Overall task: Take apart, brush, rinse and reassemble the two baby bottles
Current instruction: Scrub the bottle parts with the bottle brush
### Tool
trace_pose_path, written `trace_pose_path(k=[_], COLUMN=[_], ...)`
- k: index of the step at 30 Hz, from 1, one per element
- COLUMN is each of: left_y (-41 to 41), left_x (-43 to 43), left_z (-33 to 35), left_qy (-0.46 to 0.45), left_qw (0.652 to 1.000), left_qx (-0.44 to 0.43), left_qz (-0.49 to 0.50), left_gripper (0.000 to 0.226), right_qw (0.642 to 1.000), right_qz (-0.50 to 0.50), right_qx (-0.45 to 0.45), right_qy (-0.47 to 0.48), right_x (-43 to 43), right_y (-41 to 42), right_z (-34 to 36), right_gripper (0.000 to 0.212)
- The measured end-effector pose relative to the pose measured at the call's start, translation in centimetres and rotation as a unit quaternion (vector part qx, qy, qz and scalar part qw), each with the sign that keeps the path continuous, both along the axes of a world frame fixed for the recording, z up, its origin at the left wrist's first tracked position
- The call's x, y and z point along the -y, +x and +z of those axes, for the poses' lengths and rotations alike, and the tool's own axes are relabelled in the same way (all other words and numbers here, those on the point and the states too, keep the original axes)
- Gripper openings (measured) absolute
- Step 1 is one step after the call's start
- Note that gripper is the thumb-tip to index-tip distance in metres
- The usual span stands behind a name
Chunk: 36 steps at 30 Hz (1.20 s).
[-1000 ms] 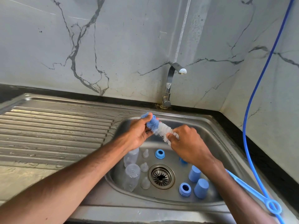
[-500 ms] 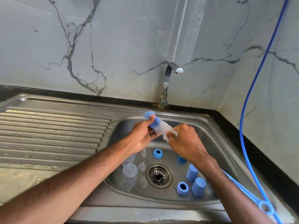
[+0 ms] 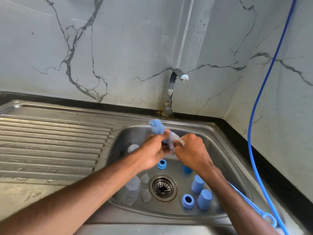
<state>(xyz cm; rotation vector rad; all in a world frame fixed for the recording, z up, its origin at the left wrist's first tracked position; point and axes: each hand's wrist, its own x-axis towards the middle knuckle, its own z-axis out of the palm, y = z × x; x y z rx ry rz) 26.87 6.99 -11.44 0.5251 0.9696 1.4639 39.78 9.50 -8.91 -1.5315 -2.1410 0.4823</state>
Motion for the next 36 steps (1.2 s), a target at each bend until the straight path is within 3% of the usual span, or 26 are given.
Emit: trace_pose_path(k=[2, 6, 9, 11, 14, 16, 18, 19, 21, 23, 25, 30, 34, 36], left_y=[1.7, 2.4, 2.1, 1.7, 1.1, 0.4, -1.0, -1.8, -3.3, -4.3, -4.5, -4.6, -6.1, -6.7], left_x=[0.3, 0.3, 0.1, -0.2, -0.6, -1.0, -1.7, -2.0, -2.2, -2.4, -3.1, -4.2, -3.5, -3.3], left_z=[-0.3, -0.6, -0.5, -0.4, 0.0, 0.5, 1.2, 1.5, 1.5, 0.7, 0.1, 0.2, 0.0, 0.1], left_qy=[0.003, 0.006, 0.003, 0.003, -0.002, 0.008, 0.007, 0.001, -0.017, -0.034, -0.05, -0.072, -0.077, -0.069], left_qw=[0.999, 0.998, 0.999, 1.0, 0.998, 0.994, 0.988, 0.985, 0.98, 0.98, 0.979, 0.972, 0.972, 0.968], left_qx=[-0.007, 0.011, -0.02, -0.023, 0.003, 0.001, 0.038, 0.067, 0.093, 0.079, 0.066, 0.08, 0.057, 0.07], left_qz=[-0.052, -0.062, -0.027, 0.012, 0.069, 0.105, 0.147, 0.16, 0.173, 0.179, 0.187, 0.209, 0.214, 0.231], left_gripper=[0.025, 0.02, 0.021, 0.026, 0.03, 0.038, 0.045, 0.045, 0.04, 0.037, 0.036, 0.038, 0.039, 0.042], right_qw=[1.0, 0.999, 0.984, 0.946, 0.858, 0.797, 0.772, 0.788, 0.873, 0.959, 0.995, 0.971, 0.951, 0.956], right_qz=[-0.011, -0.015, 0.004, 0.032, 0.051, 0.07, 0.09, 0.093, 0.091, 0.083, 0.071, 0.092, 0.1, 0.1], right_qx=[-0.008, -0.041, -0.128, -0.216, -0.332, -0.378, -0.386, -0.372, -0.296, -0.175, -0.058, 0.145, 0.208, 0.184], right_qy=[-0.004, -0.02, -0.12, -0.241, -0.39, -0.466, -0.498, -0.482, -0.377, -0.207, -0.04, 0.167, 0.204, 0.206], right_x=[-0.3, -0.5, -0.4, -0.2, -0.4, -0.5, -0.2, 0.1, 0.6, 1.3, 2.0, 3.7, 4.4, 4.6], right_y=[0.4, 0.0, 0.1, 0.3, 0.5, 0.5, 0.3, 0.3, -0.4, -1.2, -1.9, -2.6, -2.9, -2.9], right_z=[-0.1, -0.4, 0.0, 0.2, 0.5, 0.5, 0.2, -0.1, -0.5, -0.9, -1.2, -1.9, -1.5, -1.7], right_gripper=[0.021, 0.02, 0.028, 0.03, 0.03, 0.033, 0.033, 0.032, 0.031, 0.036, 0.04, 0.029, 0.02, 0.025])
